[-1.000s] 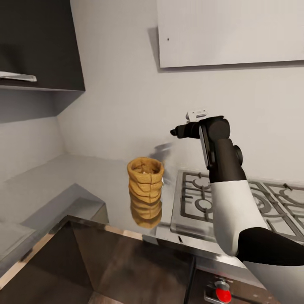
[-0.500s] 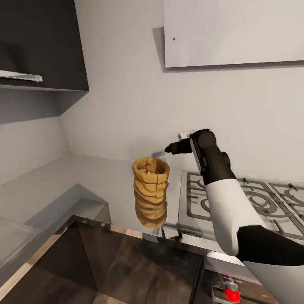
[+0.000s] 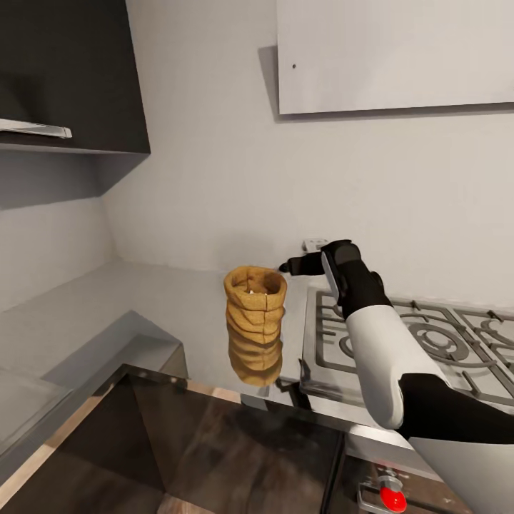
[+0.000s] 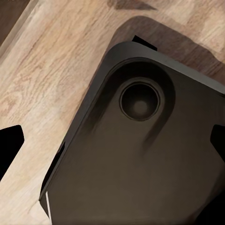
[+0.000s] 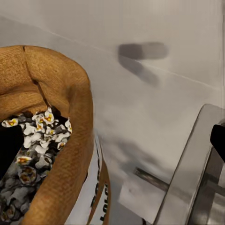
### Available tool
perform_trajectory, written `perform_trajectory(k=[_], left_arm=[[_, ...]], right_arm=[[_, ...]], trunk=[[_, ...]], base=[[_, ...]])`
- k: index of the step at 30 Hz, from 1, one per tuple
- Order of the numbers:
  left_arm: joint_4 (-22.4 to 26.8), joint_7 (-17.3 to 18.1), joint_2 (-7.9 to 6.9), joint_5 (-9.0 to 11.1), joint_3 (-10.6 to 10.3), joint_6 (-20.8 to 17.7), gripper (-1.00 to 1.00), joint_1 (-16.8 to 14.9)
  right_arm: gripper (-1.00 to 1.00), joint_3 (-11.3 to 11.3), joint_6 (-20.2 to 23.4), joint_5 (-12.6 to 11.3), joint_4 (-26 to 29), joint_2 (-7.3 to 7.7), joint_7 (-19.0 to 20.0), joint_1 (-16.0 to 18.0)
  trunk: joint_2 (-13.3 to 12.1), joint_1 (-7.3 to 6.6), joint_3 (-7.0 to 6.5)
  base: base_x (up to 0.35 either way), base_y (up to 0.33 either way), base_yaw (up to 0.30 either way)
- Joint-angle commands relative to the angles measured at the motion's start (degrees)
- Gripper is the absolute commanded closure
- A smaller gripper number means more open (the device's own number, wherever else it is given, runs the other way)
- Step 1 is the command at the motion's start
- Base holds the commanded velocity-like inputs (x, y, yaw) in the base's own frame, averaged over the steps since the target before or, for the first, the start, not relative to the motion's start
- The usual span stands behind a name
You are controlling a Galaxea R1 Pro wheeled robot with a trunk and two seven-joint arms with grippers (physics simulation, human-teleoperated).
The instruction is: In the kitchen, take the popcorn bag from the countertop, put it into the microwave, and heat it until the popcorn is cooked so the cooked popcorn ends up inside the bag.
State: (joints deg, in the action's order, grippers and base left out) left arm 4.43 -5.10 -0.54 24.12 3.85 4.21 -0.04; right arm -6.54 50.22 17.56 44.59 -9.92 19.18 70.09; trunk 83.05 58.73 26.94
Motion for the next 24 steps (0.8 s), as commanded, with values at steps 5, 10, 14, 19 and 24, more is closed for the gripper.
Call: perform_trajectory(k=[5, 10, 14, 19, 24], left_arm=[[0.05, -0.31, 0.09, -0.29, 0.37, 0.10, -1.00, -0.03], [0.05, -0.42, 0.04, -0.30, 0.37, 0.10, -1.00, 0.00], [0.05, -0.43, 0.06, -0.30, 0.37, 0.10, -1.00, 0.01], [0.00, -0.43, 0.05, -0.28, 0.31, 0.10, -1.00, 0.02], [-0.09, -0.43, -0.06, -0.22, 0.30, 0.09, -1.00, -0.01]], right_arm=[[-1.00, -0.37, 0.16, 0.55, -0.42, -0.08, -2.46, 0.04], [-1.00, -0.34, 0.52, 0.77, -0.47, -0.08, -2.99, 0.04], [-1.00, -0.31, 0.72, 1.04, -0.47, -0.08, -3.21, 0.04], [-1.00, -0.31, 0.85, 1.11, -0.47, -0.08, -3.20, 0.04], [-1.00, -0.24, 1.74, 1.45, -0.47, -0.08, -3.19, 0.04]], trunk=[[0.03, 0.00, 0.06], [0.03, 0.00, 0.06], [0.03, 0.00, 0.06], [0.03, 0.00, 0.06], [0.03, 0.00, 0.06]], base=[[0.001, 0.003, 0.000], [0.091, 0.225, 0.000], [0.119, 0.323, 0.000], [0.046, 0.105, 0.000], [0.002, 0.005, 0.000]])
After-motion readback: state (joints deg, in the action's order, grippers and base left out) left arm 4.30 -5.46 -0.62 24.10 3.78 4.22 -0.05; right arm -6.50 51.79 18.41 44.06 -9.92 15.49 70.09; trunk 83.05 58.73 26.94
